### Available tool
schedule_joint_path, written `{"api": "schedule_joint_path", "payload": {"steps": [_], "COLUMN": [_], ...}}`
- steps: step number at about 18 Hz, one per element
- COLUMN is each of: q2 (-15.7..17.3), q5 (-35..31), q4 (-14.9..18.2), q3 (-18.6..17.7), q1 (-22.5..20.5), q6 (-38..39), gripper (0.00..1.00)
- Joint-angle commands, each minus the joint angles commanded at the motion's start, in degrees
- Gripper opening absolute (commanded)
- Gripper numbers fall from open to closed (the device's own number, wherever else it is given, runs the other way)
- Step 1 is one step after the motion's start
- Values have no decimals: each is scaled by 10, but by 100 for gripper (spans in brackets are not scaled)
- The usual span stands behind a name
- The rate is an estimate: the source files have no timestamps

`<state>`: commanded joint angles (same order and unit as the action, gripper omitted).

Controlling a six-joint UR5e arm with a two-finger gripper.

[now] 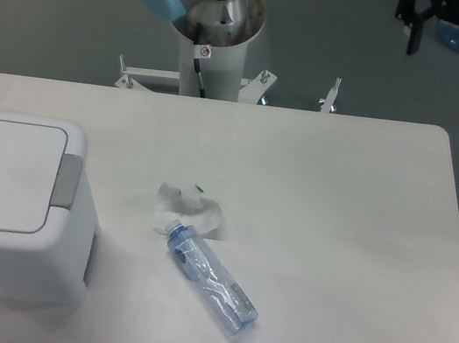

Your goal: Open the trash can

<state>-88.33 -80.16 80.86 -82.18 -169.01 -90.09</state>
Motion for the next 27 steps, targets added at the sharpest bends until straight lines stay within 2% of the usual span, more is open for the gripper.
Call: {"api": "schedule_joint_path", "payload": {"steps": [7, 9, 24, 27], "q2": [-1, -4, -32, -40], "q5": [-1, 0, 15, 14], "q4": [0, -9, -97, -124], "q3": [1, 2, -11, -19], "q1": [4, 8, 166, 190], "q6": [8, 54, 461, 483], "gripper": [100, 100, 100, 100]}}
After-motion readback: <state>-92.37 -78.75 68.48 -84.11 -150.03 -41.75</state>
